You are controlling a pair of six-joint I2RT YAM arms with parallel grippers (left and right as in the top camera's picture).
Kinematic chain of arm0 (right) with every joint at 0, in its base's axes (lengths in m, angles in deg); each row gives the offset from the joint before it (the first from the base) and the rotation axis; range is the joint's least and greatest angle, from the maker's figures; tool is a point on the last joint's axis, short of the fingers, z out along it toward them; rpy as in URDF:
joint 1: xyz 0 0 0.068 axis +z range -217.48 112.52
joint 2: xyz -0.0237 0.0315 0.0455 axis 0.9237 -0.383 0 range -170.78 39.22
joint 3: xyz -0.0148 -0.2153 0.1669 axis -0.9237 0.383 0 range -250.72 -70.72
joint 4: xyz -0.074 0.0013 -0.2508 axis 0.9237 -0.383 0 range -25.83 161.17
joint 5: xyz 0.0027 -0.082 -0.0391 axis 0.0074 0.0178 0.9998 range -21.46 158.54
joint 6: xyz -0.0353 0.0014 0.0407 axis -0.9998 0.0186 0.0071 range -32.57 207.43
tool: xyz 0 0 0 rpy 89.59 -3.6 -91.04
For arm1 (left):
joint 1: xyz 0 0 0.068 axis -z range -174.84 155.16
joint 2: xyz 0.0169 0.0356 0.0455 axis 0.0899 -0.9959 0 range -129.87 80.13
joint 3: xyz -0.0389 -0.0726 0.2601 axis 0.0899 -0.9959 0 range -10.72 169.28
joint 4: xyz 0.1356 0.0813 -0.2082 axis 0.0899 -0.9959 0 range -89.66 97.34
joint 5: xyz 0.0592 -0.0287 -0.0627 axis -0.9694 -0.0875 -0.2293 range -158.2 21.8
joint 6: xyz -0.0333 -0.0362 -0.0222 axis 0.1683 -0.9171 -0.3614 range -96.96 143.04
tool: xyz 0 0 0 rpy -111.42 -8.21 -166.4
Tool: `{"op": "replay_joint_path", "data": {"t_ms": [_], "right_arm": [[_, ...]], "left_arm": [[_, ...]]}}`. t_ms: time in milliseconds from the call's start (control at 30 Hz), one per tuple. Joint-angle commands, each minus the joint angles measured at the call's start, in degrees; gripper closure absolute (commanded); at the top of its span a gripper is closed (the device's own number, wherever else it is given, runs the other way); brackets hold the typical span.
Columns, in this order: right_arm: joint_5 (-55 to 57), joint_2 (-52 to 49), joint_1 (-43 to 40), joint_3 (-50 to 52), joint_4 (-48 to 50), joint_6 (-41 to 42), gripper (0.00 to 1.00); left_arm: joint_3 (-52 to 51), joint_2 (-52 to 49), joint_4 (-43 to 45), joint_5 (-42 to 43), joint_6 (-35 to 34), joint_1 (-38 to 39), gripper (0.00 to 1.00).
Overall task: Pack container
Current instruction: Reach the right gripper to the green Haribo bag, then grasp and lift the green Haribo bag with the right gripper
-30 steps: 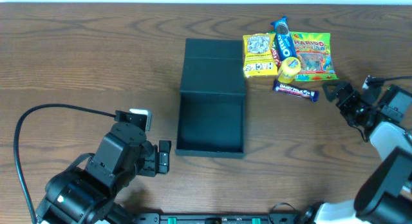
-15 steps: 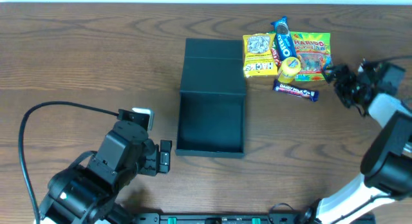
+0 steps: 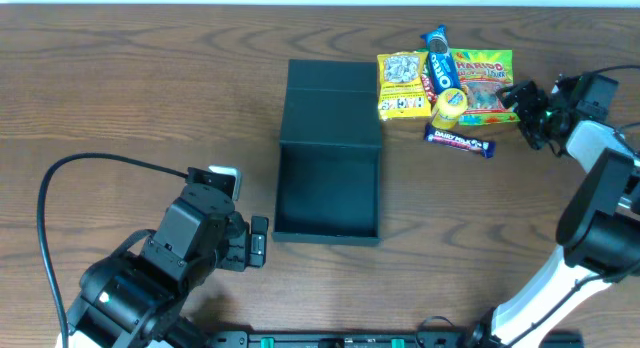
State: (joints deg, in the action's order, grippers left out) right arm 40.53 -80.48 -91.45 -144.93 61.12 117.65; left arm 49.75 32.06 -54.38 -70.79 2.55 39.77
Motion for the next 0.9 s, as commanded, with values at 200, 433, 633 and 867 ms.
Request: {"op": "replay_joint_path", "data": {"t_ms": [200, 433, 633, 867], "right_arm": [[2.3, -3.7, 1.9, -0.4, 0.0, 2.6, 0.94], [1.2, -2.7, 1.0, -3.2, -8.4, -2.1, 0.99], [5.2, 3.8, 0.2, -8.1, -19.6, -11.1, 0.99], [6.8, 16.7, 0.2, -9.0, -24.6, -13.8, 0.99]], "left_arm": [[0.3, -0.2, -0.4, -0.8, 1.2, 0.1, 0.04], [0.3, -0.2, -1.1, -0.8, 1.2, 0.1, 0.05], [0.3, -0.2, -1.0, -0.9, 1.2, 0.1, 0.05], [0.3, -0.2, -1.0, -1.0, 1.2, 0.0, 0.05]]}}
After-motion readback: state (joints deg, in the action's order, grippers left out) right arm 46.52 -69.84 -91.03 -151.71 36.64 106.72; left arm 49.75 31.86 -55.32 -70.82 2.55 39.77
